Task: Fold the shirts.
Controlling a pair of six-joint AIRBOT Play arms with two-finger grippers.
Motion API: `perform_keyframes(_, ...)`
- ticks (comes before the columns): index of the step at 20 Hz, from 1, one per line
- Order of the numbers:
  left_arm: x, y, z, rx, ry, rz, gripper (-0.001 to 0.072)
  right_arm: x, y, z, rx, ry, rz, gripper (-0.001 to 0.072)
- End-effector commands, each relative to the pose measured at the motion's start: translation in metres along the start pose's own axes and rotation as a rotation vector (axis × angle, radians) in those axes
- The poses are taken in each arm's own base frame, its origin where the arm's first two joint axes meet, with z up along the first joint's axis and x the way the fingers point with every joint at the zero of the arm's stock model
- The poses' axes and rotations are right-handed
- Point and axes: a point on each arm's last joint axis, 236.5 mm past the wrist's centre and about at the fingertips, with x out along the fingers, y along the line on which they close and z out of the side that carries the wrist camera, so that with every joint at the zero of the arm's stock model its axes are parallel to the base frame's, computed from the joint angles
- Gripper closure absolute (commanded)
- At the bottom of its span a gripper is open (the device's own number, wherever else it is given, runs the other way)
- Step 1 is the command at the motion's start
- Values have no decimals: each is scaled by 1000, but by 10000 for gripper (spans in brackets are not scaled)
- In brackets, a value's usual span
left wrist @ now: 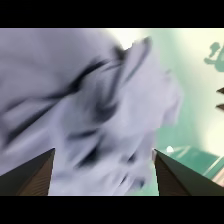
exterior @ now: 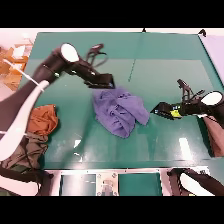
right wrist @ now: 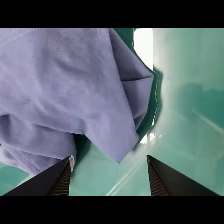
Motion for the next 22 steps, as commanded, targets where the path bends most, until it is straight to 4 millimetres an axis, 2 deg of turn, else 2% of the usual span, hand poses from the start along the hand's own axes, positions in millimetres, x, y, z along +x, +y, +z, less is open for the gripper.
perform_keyframes(1, -40, 72, -41, -132, 179, 79, 2, 21, -11, -6, 50, 70, -1, 168)
perform_keyframes(3, -43, 118, -67, -225, 231, 139, 1, 41, -20, -14, 86, 139, 4, 169)
perform_keyframes(5, -23, 146, -76, -312, 189, 141, 1, 59, -17, -14, 106, 167, 57, 169)
perform_keyframes(6, -6, 154, -75, -335, 144, 127, 0, 66, -14, -15, 116, 179, 86, 169)
perform_keyframes(8, 27, 152, -66, -346, 47, 39, 0, 75, -7, -14, 125, 189, 142, 169)
perform_keyframes(10, 55, 141, -49, -346, -36, -79, 0, 79, -1, -11, 133, 181, 181, 172)
perform_keyframes(14, 96, 125, -32, -355, -100, -189, 0, 85, -2, -1, 151, 143, 187, 183)
perform_keyframes(16, 110, 121, -27, -372, -122, -198, 1, 87, -3, -1, 158, 149, 189, 373)
perform_keyframes(17, 111, 120, -23, -375, -141, -196, 81, 88, -3, -2, 160, 151, 189, 443)
perform_keyframes(18, 110, 120, -18, -372, -160, -199, 427, 88, -3, -1, 156, 150, 189, 567)
perform_keyframes(19, 108, 120, -14, -368, -168, -198, 671, 87, -3, 1, 133, 144, 191, 691)
perform_keyframes(21, 95, 113, -6, -338, -162, -229, 679, 79, 2, 11, 117, 133, 207, 696)
perform_keyframes(22, 81, 106, 0, -307, -154, -258, 679, 70, 5, 22, 108, 120, 223, 697)
